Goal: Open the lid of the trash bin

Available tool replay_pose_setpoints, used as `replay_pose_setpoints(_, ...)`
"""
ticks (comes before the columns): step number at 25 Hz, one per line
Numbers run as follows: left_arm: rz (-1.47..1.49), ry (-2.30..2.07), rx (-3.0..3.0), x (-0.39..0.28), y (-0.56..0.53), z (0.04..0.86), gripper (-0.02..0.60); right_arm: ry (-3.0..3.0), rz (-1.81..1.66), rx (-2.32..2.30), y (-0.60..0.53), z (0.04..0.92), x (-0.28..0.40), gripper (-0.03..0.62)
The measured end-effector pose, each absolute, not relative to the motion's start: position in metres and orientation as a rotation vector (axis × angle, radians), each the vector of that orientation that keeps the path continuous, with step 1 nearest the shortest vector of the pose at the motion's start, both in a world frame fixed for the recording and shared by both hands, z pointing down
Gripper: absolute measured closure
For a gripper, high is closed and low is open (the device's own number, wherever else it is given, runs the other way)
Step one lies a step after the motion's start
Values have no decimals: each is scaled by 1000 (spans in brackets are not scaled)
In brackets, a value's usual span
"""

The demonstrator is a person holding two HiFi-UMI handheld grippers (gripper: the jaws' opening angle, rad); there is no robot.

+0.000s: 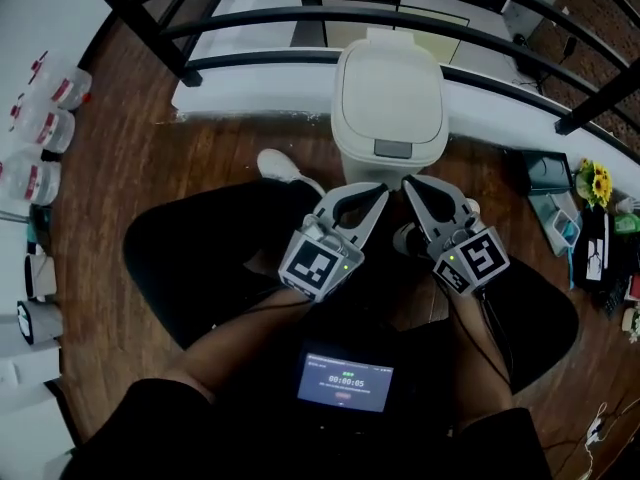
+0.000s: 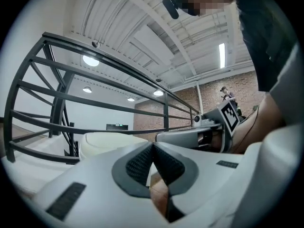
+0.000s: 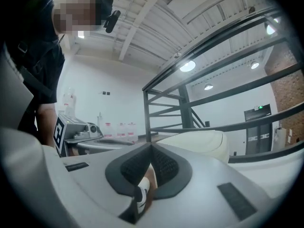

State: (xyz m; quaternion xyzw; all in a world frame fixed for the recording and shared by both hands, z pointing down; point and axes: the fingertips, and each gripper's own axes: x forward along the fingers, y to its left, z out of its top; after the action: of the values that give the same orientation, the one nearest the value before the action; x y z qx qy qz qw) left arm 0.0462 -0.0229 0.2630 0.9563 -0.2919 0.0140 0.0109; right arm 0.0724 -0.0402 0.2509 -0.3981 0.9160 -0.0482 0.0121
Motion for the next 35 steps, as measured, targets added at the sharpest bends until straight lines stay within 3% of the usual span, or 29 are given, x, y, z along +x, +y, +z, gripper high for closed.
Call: replay_pose_setpoints(35,563,-817,2577,66,-87,522,545,2925,-652,-1418,-80,449,82,576)
